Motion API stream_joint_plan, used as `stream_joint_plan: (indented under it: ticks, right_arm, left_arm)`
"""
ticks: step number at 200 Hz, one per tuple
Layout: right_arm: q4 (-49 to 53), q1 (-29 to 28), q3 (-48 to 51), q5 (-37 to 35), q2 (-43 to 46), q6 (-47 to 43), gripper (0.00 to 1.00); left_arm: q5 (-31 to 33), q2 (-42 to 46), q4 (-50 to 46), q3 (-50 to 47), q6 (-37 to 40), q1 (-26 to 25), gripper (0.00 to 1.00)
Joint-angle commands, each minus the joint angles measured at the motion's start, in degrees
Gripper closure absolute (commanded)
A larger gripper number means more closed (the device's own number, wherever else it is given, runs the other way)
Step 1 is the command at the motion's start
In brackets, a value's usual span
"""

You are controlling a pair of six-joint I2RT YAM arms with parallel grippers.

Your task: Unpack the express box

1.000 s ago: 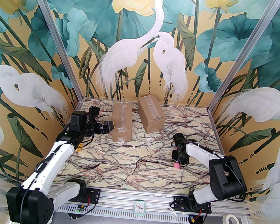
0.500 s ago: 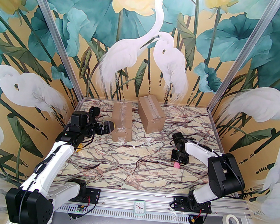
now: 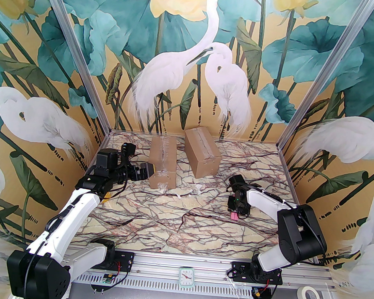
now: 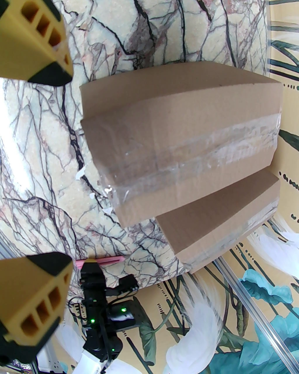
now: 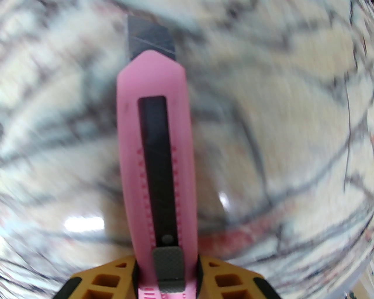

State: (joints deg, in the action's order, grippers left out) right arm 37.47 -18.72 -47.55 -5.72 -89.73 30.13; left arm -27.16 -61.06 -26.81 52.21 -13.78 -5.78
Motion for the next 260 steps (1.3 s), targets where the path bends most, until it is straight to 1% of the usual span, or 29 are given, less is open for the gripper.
stream_joint_plan:
  ticks: [1, 36, 56, 69, 91, 125, 150, 182, 203, 223, 260]
  right_arm:
    - [-4.65, -1.49, -0.05, -1.48, 2.31, -1.52, 0.7]
    - [-5.47, -6.14, -1.45, -1.71, 6.04, -5.09, 0.7]
    - [-6.71, -9.62, -2.27, -2.4, 9.66, -7.75, 0.7]
    - [-8.08, -11.82, -2.69, -2.68, 12.13, -9.66, 0.7]
    - [-10.81, -15.15, -2.52, -3.15, 15.74, -13.0, 0.71]
    - [-14.18, -20.34, -3.15, -4.34, 19.39, -17.12, 0.7]
    - [-16.15, -23.66, -3.78, -5.44, 20.73, -19.79, 0.7]
    - [-16.54, -26.99, -5.79, -6.69, 19.73, -22.97, 0.7]
    - [-16.67, -28.18, -6.72, -6.72, 18.92, -23.27, 0.7]
    - [-17.36, -28.96, -6.66, -6.1, 18.67, -23.36, 0.7]
    - [-18.66, -29.27, -6.05, -3.92, 18.75, -23.45, 0.7]
  left_arm:
    - [0.14, 1.4, -1.83, 2.78, 0.58, -0.68, 0.01]
    - [-1.84, 0.9, -4.17, 5.57, 0.08, -1.85, 0.01]
    - [-3.52, -0.34, -5.39, 7.86, -0.78, -3.78, 0.01]
    - [-4.04, -1.57, -6.27, 9.8, -1.05, -5.95, 0.01]
    - [-2.69, -4.32, -7.59, 13.18, -1.11, -11.03, 0.01]
    - [-0.84, -8.54, -5.18, 15.67, -2.57, -18.48, 0.01]
    - [-0.22, -12.02, -3.69, 17.16, -2.91, -21.92, 0.01]
    - [-0.96, -16.4, -2.16, 19.3, -2.87, -25.57, 0.01]
    - [-0.28, -18.63, -1.43, 20.17, -2.83, -27.03, 0.02]
    - [0.87, -19.71, -0.63, 20.35, -3.4, -27.13, 0.03]
    - [-1.18, -20.86, 1.22, 20.57, -4.02, -27.13, 0.07]
